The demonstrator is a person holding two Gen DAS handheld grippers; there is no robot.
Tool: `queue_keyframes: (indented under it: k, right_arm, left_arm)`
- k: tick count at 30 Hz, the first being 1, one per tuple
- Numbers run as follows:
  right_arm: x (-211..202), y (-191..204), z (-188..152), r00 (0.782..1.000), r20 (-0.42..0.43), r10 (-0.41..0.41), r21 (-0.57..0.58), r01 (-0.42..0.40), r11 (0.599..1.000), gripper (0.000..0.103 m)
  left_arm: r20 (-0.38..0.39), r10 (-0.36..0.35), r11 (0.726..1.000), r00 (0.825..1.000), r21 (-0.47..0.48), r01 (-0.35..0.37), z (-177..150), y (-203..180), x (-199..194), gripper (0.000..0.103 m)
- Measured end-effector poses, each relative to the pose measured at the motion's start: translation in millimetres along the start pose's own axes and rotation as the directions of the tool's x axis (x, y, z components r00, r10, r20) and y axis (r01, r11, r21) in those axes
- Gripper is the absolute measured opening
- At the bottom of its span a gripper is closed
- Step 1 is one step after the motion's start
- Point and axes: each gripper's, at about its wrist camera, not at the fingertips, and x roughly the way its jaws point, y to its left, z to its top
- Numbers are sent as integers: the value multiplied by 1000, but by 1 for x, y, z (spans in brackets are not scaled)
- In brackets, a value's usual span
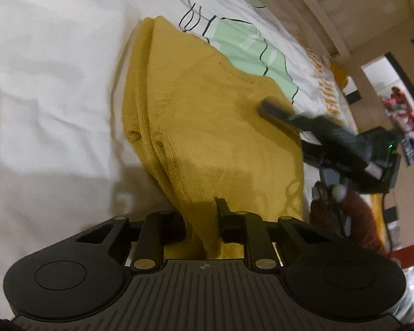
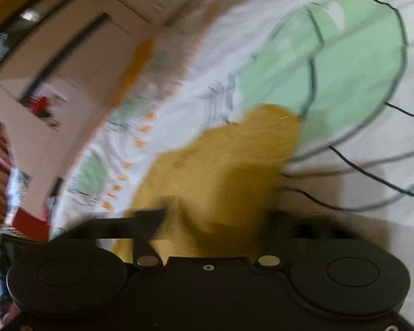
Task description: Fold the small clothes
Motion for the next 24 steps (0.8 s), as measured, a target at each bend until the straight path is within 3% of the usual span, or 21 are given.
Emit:
queue_keyframes:
  k: [5, 8, 12, 18, 21, 24]
  right_arm:
    - [-30, 19, -11, 998, 58, -26, 25, 24, 999, 42]
    - [-58, 32, -24, 996, 61, -62, 20, 61, 998, 37]
    - [-93, 43, -54, 991, 29, -132, 10, 132, 991, 37]
    - [-138, 39, -101, 991, 4, -133, 77, 132, 988, 37]
    - [-149, 40, -117, 991, 0, -130, 86, 130, 988, 38]
    - [-151, 40, -124, 980, 21, -199, 55, 197, 979, 42]
  left_arm:
    - [-31, -127, 991, 991, -51, 125, -3, 2, -9, 14]
    - [-41, -157, 987, 987, -48, 155, -16, -7, -21, 14]
    - [-90, -190, 982, 978, -23, 189, -46, -29, -31, 14]
    - [-161, -231, 972, 960, 2, 234, -104, -57, -40, 14]
    - [-172, -224, 973, 959, 13, 230, -125, -64, -43, 14]
    - [-165, -130, 988, 978, 61, 142, -140, -66, -42, 15]
